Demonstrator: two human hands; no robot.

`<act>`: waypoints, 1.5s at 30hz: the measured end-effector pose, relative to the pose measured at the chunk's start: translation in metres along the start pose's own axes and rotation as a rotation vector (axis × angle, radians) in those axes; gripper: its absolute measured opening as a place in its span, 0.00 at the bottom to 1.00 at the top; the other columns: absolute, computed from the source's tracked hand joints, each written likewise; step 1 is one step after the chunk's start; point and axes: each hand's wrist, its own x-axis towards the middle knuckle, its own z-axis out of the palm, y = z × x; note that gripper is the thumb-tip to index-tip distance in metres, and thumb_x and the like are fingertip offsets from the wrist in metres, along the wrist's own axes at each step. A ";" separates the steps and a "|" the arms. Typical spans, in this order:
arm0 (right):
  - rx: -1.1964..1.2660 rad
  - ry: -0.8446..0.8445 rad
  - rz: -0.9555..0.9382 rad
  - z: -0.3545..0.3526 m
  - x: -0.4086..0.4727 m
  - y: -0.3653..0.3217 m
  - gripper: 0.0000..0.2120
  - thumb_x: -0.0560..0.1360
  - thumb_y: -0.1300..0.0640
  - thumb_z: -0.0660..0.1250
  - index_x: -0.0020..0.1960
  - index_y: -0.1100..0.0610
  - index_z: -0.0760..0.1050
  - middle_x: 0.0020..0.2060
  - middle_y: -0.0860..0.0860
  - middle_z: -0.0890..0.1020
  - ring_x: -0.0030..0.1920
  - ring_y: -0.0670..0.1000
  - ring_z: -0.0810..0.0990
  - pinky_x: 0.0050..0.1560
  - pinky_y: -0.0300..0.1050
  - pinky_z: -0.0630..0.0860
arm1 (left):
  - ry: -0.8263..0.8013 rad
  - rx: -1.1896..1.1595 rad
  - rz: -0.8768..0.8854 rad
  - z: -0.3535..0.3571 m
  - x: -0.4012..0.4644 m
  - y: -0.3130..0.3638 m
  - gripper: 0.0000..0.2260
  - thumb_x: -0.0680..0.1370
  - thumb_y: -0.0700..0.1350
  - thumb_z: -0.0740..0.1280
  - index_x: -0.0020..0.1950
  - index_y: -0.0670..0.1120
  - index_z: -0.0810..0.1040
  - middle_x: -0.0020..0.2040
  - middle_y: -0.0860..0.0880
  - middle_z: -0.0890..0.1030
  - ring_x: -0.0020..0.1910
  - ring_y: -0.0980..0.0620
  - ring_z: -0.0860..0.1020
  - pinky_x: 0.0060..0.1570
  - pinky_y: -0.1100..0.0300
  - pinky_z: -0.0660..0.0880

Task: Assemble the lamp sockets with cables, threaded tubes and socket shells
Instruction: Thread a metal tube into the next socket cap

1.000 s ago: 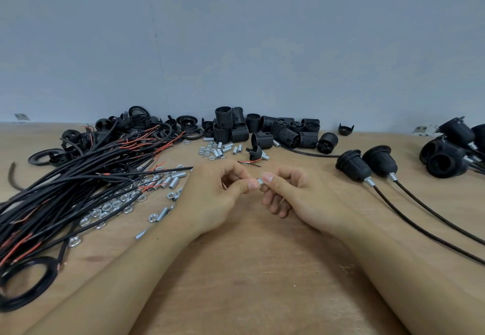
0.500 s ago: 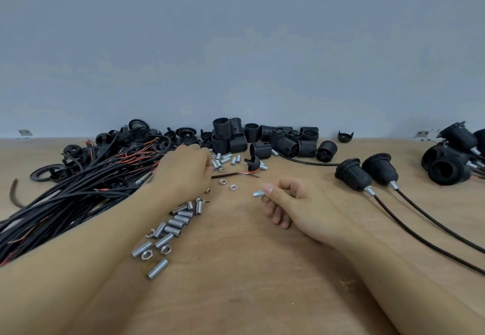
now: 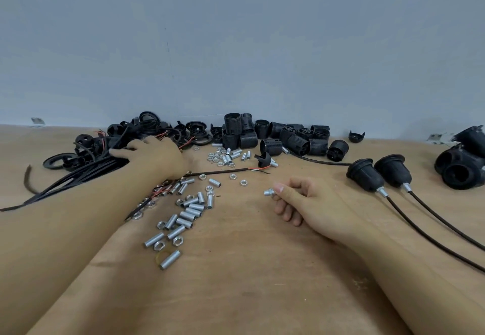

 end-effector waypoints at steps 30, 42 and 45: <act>0.063 0.074 -0.052 0.000 -0.002 -0.002 0.10 0.80 0.55 0.65 0.44 0.60 0.78 0.32 0.49 0.82 0.26 0.43 0.75 0.25 0.38 0.72 | 0.547 -1.220 0.309 0.013 -0.029 0.066 0.04 0.76 0.47 0.71 0.40 0.53 0.82 0.36 0.60 0.81 0.38 0.61 0.79 0.45 0.64 0.74; 0.145 0.160 -0.223 -0.005 -0.004 0.000 0.02 0.76 0.62 0.70 0.48 0.56 0.80 0.37 0.57 0.83 0.34 0.48 0.80 0.27 0.42 0.76 | -0.534 -1.971 0.421 0.044 -0.127 0.051 0.08 0.78 0.39 0.66 0.55 0.36 0.77 0.51 0.37 0.85 0.50 0.42 0.85 0.50 0.56 0.82; 0.097 0.152 -0.264 -0.008 -0.005 0.000 0.05 0.75 0.65 0.71 0.48 0.56 0.81 0.38 0.58 0.82 0.36 0.49 0.80 0.29 0.42 0.78 | -0.552 -1.928 0.444 0.043 -0.125 0.051 0.12 0.77 0.42 0.67 0.57 0.37 0.77 0.50 0.39 0.85 0.48 0.44 0.85 0.47 0.58 0.81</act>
